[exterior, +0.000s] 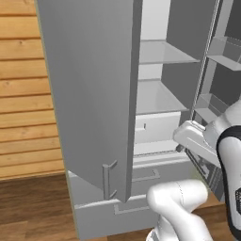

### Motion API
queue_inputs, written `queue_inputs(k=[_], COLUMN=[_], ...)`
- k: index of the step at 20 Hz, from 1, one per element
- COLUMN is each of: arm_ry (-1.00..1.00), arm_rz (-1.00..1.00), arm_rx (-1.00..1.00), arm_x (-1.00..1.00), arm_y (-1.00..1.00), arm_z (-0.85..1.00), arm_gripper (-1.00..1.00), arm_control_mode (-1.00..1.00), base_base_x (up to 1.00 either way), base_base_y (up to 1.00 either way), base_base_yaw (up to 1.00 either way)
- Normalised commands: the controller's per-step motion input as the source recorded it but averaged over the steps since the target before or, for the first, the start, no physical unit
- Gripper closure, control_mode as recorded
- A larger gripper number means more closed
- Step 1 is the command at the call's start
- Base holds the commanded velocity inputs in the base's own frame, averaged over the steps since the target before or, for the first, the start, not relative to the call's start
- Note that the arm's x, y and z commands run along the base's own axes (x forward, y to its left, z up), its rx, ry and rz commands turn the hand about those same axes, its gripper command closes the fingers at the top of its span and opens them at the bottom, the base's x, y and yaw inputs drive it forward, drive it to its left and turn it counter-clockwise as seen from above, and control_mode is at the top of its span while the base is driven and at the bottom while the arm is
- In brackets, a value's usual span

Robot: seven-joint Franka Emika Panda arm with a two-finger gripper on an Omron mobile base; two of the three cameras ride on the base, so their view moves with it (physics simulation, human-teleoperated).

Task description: Take the strawberry from the fridge and place it on top of the pancake, located on the dining counter.

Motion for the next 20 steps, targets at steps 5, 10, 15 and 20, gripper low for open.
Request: queue_inputs(k=[5,10,15,20], arm_ry=[0.0,0.03,0.02,0.0], arm_rz=[0.0,0.0,0.0,0.0], arm_rx=[0.08,0.02,0.04,0.09], arm_x=[0.53,0.66,0.6,0.57], arm_y=[-0.01,0.0,0.0,0.0], arm_z=[-0.34,-0.26,-0.29,-0.33], arm_gripper=[-1.0,-1.0,-1.0,-1.0], arm_control_mode=[-1.0,-1.0,-1.0,-1.0], base_base_x=[0.0,0.0,0.0,0.0], base_base_y=[0.0,0.0,0.0,0.0], base_base_yaw=[0.0,0.0,0.0,0.0])
